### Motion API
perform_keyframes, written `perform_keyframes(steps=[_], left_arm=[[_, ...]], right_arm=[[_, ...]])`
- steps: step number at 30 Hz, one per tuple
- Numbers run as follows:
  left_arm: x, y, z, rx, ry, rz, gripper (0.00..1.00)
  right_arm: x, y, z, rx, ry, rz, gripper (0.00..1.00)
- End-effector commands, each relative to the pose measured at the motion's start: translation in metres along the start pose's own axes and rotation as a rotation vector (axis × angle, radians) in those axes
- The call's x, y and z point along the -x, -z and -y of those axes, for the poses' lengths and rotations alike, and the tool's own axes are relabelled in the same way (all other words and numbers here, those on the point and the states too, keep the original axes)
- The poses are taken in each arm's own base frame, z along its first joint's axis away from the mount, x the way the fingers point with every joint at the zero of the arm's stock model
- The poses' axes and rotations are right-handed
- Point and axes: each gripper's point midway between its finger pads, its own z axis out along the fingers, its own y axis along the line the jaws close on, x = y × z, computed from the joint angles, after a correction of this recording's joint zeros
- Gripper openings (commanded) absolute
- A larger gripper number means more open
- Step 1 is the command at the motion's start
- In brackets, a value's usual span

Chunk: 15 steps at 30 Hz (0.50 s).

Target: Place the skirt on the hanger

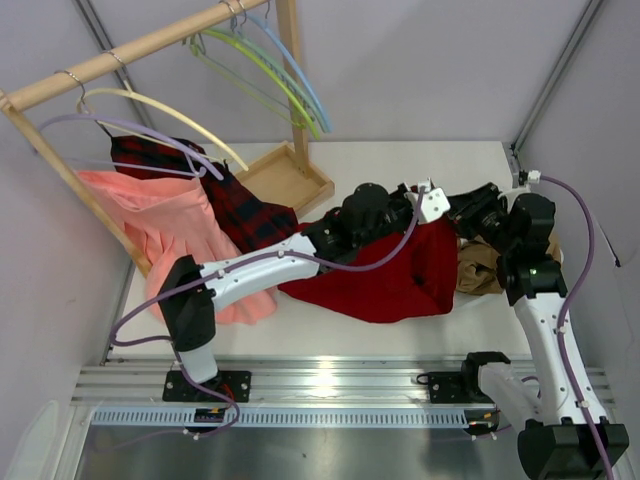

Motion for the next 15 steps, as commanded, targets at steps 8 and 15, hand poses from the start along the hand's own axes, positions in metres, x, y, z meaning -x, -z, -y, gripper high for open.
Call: perform_keyframes(steps=[8, 15], left_arm=[[0.051, 0.034, -0.02, -0.296, 0.171, 0.065, 0.02], [0.037, 0.05, -0.023, -0.365, 0.15, 0.018, 0.02]], right_arm=[[0.006, 0.022, -0.022, 0.1, 0.685, -0.074, 0.69], [-0.018, 0.038, -0.024, 0.27, 0.917, -0.065, 0.65]])
